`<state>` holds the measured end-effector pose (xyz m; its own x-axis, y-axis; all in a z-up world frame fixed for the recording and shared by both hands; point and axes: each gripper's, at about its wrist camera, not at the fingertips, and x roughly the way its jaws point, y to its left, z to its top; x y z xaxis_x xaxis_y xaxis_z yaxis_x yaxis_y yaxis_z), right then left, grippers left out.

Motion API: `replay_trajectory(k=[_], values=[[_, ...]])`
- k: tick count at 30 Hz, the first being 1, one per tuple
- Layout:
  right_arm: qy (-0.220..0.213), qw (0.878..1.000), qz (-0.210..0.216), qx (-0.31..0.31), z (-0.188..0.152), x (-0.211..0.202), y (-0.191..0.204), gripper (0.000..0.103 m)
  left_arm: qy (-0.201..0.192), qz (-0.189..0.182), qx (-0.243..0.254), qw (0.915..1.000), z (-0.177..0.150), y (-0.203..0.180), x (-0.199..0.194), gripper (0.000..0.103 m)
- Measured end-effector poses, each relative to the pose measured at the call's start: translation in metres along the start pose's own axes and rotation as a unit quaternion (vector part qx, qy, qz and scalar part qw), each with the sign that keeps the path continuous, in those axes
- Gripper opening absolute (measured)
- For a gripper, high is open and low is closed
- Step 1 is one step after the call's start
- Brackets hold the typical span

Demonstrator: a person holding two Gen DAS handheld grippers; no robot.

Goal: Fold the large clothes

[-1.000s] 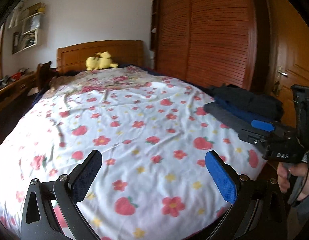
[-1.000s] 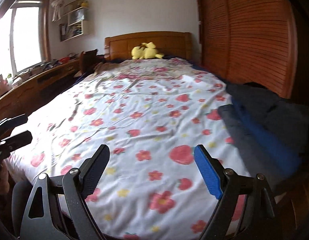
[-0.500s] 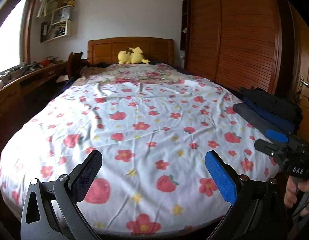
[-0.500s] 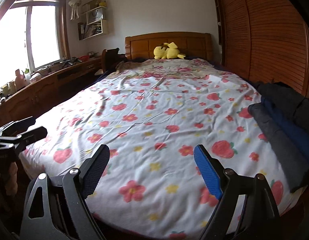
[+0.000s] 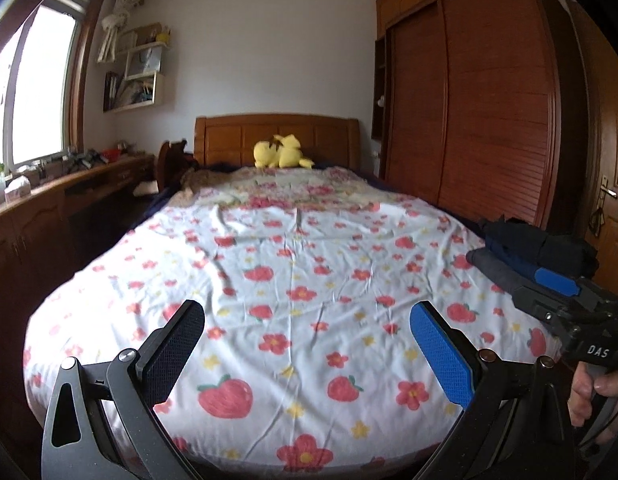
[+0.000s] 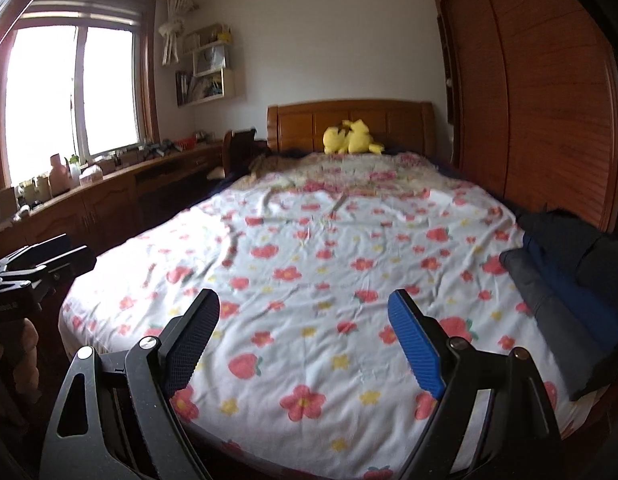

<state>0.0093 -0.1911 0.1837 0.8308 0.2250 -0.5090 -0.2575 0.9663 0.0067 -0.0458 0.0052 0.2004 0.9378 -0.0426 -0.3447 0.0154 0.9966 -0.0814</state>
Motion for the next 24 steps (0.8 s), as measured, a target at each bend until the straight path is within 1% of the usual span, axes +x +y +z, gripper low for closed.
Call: replay_trajectory(k=[7, 11, 16, 24], values=[[-0.042, 0.999, -0.008, 0.0, 0.011, -0.031, 0.001, 0.087, -0.036, -0.003, 0.014, 0.9993, 0.001, -0.009, -0.026, 0.102], [-0.051, 0.999, -0.017, -0.001, 0.011, -0.037, 0.002, 0.087, -0.049, 0.004, 0.019, 0.9986, -0.004, -0.012, -0.029, 0.102], [-0.051, 0.999, -0.018, 0.001, 0.01, -0.036, -0.002, 0.087, -0.05, 0.002, 0.012, 0.9987, -0.009, -0.008, -0.026, 0.102], [-0.049, 0.999, -0.021, 0.003, 0.009, -0.035, -0.004, 0.087, -0.045, 0.003, 0.013, 0.9989, -0.006, -0.012, -0.025, 0.102]])
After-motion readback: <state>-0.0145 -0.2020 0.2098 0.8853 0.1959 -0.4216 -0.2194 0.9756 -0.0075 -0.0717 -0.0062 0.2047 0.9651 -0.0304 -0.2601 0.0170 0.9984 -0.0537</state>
